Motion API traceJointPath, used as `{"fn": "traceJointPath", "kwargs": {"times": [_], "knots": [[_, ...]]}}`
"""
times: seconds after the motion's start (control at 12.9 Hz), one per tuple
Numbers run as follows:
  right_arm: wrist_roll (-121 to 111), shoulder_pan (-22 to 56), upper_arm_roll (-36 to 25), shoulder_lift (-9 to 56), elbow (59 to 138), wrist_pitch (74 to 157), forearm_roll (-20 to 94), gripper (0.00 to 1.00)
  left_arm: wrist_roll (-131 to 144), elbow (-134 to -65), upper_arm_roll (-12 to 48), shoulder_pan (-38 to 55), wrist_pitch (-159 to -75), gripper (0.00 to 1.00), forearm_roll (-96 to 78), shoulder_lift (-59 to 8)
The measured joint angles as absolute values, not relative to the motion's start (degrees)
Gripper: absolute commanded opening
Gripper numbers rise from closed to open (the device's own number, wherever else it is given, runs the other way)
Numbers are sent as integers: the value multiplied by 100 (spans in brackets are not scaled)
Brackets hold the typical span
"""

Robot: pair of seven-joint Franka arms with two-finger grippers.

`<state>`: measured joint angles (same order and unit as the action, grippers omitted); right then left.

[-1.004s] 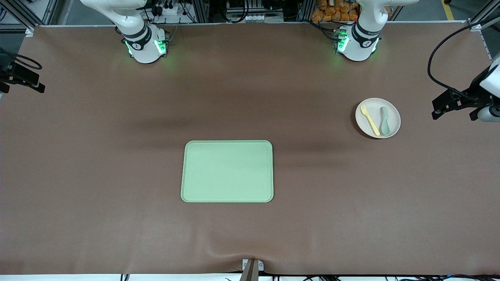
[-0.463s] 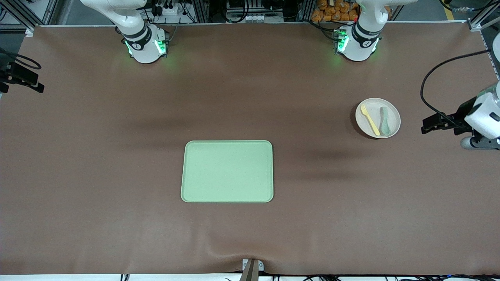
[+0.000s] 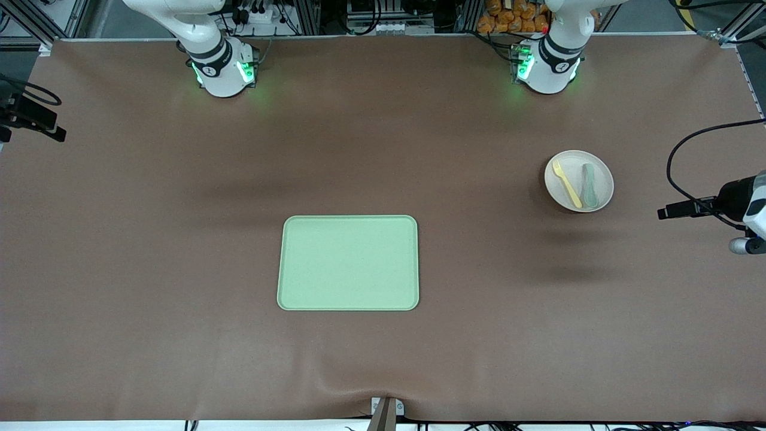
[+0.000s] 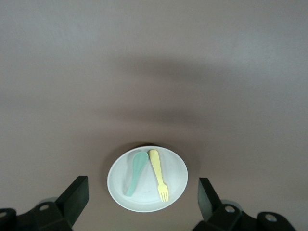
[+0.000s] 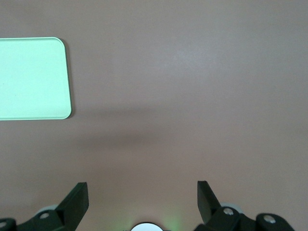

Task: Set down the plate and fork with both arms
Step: 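Reach the left gripper toward the rim of the white plate, then close the left gripper on the white plate's rim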

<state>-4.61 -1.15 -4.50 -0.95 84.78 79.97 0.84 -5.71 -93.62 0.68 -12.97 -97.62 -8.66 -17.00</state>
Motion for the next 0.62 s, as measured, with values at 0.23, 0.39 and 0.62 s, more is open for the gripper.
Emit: {"fn": "traceJointPath", "kwargs": {"times": [0.23,0.39,0.62], "knots": [[-461,-113,-439,-95,8475,7997,84,100,-571,-9836,70,-1520,-9947,100,-924,-1726],[-461,-113,-438,-95,8473,7996,84,100,-610,-10591,71,-1585,-10819,100,-914,-1589],[-461,-113,-441,-95,8473,7991,84,100,-991,-11920,79,-1596,-11941,100,-907,-1202]]}}
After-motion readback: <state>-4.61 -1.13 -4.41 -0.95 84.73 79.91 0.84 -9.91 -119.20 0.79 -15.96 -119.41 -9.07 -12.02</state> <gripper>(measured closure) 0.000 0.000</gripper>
